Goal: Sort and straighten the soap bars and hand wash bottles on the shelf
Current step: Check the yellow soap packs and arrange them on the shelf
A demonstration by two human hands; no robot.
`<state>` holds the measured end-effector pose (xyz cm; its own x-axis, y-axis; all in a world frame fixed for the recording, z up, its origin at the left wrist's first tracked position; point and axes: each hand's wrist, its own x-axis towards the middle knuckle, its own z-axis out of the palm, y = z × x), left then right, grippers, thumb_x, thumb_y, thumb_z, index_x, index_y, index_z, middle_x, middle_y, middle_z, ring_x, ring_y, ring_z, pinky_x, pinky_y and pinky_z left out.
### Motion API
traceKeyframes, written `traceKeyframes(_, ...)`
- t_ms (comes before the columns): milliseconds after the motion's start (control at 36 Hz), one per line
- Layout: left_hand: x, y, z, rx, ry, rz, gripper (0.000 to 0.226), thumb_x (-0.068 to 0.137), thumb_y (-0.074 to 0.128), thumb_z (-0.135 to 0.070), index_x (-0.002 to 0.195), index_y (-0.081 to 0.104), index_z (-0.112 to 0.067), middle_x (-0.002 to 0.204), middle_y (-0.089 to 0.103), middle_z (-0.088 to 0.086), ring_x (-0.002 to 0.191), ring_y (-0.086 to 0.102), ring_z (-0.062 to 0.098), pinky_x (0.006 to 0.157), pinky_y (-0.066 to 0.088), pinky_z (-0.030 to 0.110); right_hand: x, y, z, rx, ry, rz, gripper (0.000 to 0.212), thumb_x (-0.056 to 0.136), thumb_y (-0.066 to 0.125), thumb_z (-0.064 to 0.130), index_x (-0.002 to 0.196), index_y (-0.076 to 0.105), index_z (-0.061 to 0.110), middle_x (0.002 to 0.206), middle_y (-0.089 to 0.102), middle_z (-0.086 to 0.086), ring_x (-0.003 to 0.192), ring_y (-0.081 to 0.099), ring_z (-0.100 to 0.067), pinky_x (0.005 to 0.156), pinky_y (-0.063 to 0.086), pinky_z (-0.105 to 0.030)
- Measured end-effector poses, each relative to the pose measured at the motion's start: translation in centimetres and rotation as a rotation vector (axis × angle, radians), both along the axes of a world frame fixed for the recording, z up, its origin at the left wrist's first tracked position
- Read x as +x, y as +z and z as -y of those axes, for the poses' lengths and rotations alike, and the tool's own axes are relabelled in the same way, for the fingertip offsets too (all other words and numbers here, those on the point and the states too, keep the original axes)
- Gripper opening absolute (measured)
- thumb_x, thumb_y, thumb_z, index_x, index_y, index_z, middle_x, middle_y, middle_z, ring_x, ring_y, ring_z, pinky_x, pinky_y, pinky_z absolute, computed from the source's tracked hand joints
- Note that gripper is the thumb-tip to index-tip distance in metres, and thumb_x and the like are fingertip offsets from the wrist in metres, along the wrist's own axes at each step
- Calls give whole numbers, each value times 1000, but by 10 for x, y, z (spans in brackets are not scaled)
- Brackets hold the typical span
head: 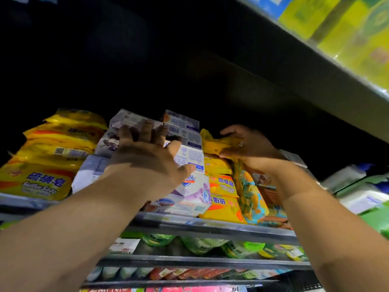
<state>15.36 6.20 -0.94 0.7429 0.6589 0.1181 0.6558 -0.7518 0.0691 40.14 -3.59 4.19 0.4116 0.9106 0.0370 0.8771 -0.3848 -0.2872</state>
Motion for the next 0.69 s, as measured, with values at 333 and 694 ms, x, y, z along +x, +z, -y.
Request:
traceKeyframes(333,6,5,1,-82,18,-108,79,84,3,-83,153,-9,-46,165,-18,-10,152,-18,24,120,0,57,-38,12,66,650,-72,-546,59,63,93,25,112,65,38,100,71,9,91,67,-12,72,57,-34)
traceKeyframes(694,-23,63,7,-360,-221,259,84,88,69,-49,156,20,-39,163,14,-16,150,22,14,120,26,32,-108,51,131,720,-195,-944,36,72,87,26,100,64,23,83,52,-8,74,59,-22,55,56,-35)
